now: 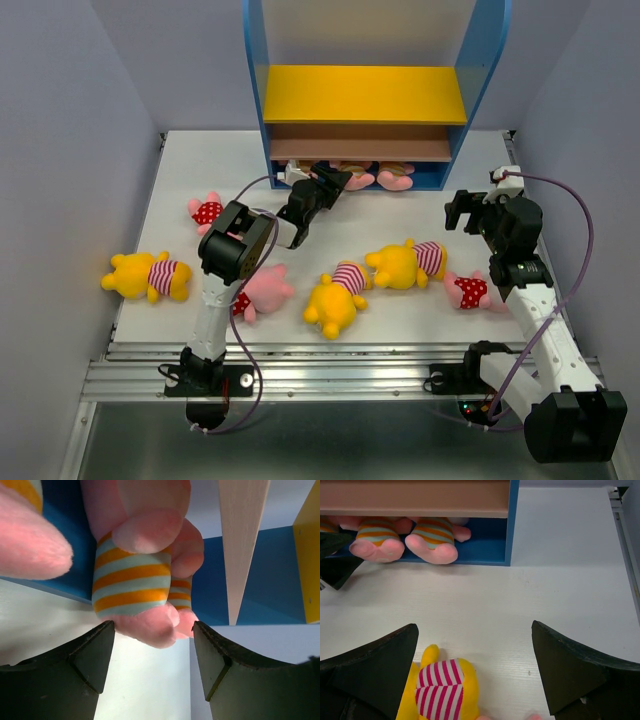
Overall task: Place and organize the stuffed toys onto the shelf
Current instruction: Adjust the position of the stuffed toy
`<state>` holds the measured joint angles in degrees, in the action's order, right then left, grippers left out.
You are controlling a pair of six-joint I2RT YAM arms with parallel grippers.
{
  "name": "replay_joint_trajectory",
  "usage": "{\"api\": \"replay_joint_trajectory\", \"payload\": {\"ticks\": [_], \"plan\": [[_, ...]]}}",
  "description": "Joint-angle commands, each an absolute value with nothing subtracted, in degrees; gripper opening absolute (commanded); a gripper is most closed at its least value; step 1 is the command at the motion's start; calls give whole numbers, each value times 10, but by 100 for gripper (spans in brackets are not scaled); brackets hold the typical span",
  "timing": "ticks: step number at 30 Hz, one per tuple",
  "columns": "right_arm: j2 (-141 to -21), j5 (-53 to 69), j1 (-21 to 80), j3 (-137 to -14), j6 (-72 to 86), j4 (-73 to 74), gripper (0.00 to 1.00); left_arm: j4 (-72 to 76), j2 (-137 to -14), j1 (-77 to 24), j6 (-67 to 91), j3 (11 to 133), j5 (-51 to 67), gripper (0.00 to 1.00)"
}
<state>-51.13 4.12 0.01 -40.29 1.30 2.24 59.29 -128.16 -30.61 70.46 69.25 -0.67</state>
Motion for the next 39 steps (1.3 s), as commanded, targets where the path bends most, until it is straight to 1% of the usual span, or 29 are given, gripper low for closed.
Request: {"api": "replay_joint_trajectory", "payload": {"ticks": [1,4,6,9,10,14,16,18,19,21,24,26,27,29,39], "plan": [[-512,44,-3,-396,8,-11,100,600,-1262,-308,714,723,-4,74],[-512,42,-3,-396,7,-12,100,587,-1267,-308,718,732,-3,72],[-512,42,-3,-396,7,-13,100,585,-1270,-309,723,732,-3,69],[-512,42,-3,-396,8,-13,100,584,-1274,-308,725,735,-4,60],[-512,43,-3,-396,8,-12,100,584,-1274,-308,727,736,-4,53],[-512,42,-3,-396,8,-13,100,586,-1275,-309,728,738,-4,36],[-512,41,-3,-396,8,-13,100,587,-1276,-309,728,740,-4,34],[-512,41,-3,-396,8,-12,100,587,-1275,-308,728,742,-4,29],[-512,41,-3,-396,8,-13,100,588,-1276,-308,728,742,-4,22],[-512,42,-3,-396,8,-12,100,590,-1276,-308,729,743,-4,20],[-512,40,-3,-397,8,-13,100,591,-1277,-308,729,744,-3,14],[-512,41,-3,-396,8,-12,100,592,-1278,-308,730,746,-4,7],[-511,40,-3,-396,8,-12,100,592,-1278,-308,730,746,-3,6],[-512,41,-3,-396,8,-12,100,593,-1278,-307,730,747,-3,0],[-512,41,-3,-396,8,-13,100,599,-1258,-292,725,725,-4,0]]}}
